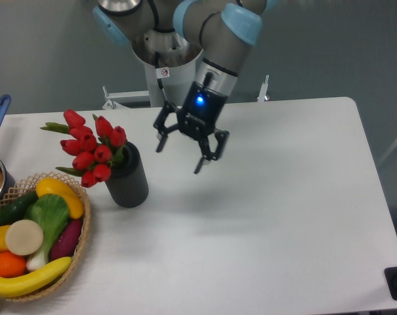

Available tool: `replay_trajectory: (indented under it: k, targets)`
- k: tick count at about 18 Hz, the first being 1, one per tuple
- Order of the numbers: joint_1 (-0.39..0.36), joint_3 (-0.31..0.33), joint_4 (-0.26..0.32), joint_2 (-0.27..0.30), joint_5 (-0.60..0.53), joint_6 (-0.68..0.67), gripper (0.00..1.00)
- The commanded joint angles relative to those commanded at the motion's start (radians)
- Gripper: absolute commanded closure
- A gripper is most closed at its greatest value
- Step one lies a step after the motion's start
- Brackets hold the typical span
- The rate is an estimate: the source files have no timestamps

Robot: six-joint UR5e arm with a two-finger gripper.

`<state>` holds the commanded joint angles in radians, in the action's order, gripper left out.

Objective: Pick up the flowers from the vase
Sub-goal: 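Move the open gripper toward the red tulip stems above the black vase, then lower the gripper around the tulip stems and close it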

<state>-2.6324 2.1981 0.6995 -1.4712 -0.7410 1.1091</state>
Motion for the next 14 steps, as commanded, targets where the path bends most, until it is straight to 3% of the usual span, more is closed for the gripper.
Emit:
replay_trajectory:
  k: [8,14]
  targets:
    - [0.098,0.002,-0.002,-0.032,0.017,0.005,0.00]
    - [0.123,0.003,-0.002,-0.034,0.037,0.008,0.00]
